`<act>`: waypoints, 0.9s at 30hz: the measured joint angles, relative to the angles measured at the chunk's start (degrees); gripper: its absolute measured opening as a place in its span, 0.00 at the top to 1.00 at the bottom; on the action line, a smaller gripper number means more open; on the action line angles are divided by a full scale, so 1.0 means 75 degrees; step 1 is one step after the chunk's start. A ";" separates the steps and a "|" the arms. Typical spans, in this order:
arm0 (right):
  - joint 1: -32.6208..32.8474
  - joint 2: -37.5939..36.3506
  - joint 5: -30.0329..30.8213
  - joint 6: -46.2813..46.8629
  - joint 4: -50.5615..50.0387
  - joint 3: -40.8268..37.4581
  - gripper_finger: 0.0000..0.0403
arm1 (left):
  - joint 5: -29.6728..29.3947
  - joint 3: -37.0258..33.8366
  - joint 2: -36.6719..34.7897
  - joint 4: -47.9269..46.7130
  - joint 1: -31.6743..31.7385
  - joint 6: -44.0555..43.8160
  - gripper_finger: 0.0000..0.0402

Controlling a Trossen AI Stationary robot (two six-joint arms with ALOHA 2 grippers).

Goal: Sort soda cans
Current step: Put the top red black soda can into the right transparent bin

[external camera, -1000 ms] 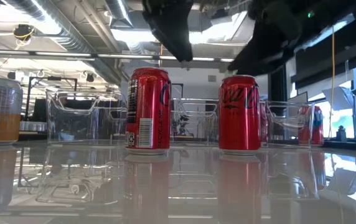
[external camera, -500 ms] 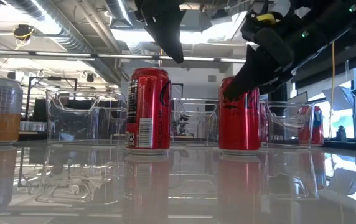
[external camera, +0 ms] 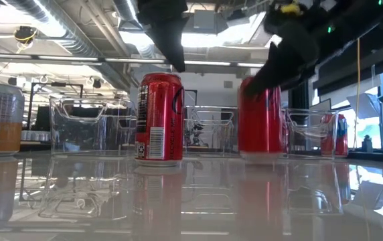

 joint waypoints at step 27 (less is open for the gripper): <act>-0.4219 -0.2773 0.2639 -0.1647 -0.3753 0.1559 0.29 | 0.0003 0.0000 0.0003 -0.0476 -0.0346 -0.0407 0.07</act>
